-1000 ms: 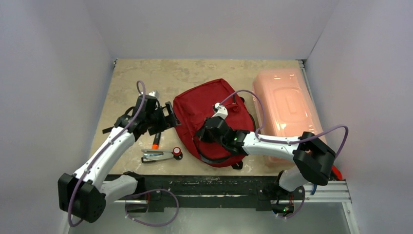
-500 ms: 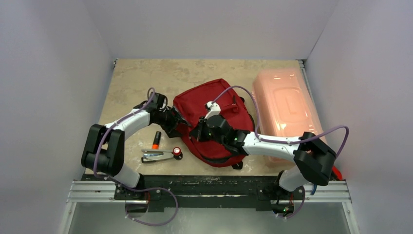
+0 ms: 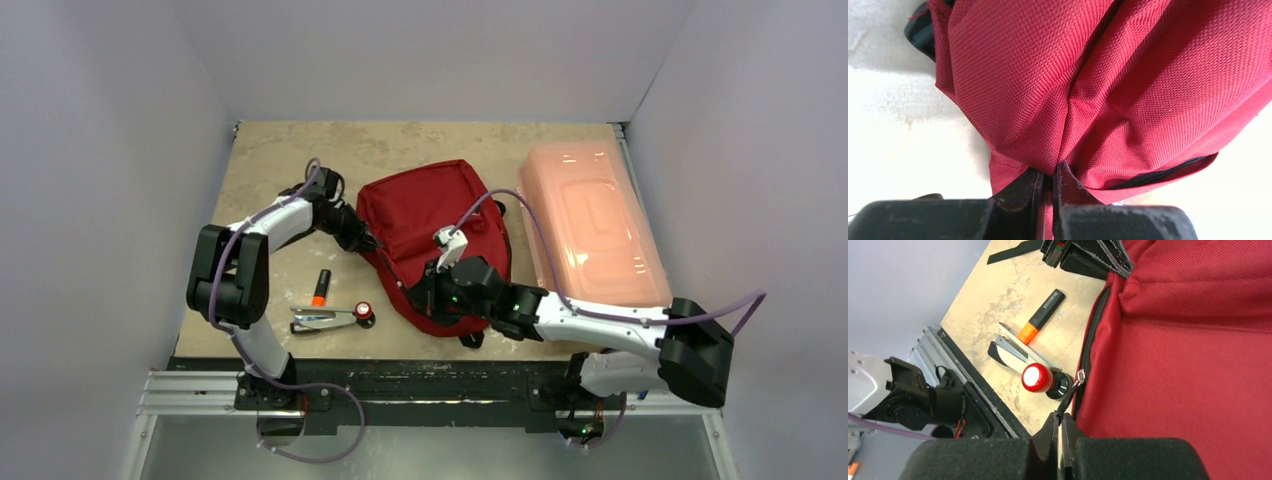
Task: Pack the student bag
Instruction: Zip the student bag at the center of the board.
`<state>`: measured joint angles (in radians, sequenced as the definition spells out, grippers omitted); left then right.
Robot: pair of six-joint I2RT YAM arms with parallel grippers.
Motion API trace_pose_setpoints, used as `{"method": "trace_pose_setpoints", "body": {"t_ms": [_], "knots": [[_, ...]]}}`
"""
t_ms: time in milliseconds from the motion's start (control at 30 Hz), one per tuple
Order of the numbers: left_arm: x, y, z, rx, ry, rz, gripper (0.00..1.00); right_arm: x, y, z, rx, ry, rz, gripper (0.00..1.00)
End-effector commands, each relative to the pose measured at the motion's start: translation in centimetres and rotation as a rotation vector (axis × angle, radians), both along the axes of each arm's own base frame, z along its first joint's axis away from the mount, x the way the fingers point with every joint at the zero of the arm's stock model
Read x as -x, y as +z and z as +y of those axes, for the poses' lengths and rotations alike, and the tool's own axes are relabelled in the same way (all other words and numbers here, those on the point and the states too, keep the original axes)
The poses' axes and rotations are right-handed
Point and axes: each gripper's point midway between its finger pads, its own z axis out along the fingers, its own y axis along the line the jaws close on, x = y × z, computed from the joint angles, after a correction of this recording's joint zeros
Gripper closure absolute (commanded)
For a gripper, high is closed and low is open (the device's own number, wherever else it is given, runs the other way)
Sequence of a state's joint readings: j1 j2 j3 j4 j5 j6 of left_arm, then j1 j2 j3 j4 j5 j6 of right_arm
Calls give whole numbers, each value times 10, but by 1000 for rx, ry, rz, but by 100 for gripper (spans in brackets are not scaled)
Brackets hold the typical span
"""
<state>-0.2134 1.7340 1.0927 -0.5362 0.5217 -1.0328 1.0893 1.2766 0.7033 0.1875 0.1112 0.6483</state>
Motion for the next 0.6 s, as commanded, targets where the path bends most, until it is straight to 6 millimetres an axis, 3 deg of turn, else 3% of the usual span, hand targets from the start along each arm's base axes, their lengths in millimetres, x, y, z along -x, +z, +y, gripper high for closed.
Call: {"method": "trace_pose_setpoints", "body": {"t_ms": [0, 233, 367, 467, 533, 567], "knots": [[-44, 9, 29, -79, 41, -139, 100, 16, 20, -19, -37, 13, -48, 100], [-60, 28, 71, -105, 76, -238, 100, 32, 42, -65, -168, -22, -120, 100], [-59, 37, 70, -73, 54, -302, 100, 29, 43, -90, -222, -112, -139, 100], [-55, 43, 56, 32, 38, -333, 100, 19, 39, -88, -177, -172, -96, 100], [-50, 43, 50, 73, 25, -328, 100, 17, 40, -70, -150, -149, -59, 98], [-48, 43, 48, 87, 20, -325, 100, 17, 39, -59, -128, -123, -41, 91]]}}
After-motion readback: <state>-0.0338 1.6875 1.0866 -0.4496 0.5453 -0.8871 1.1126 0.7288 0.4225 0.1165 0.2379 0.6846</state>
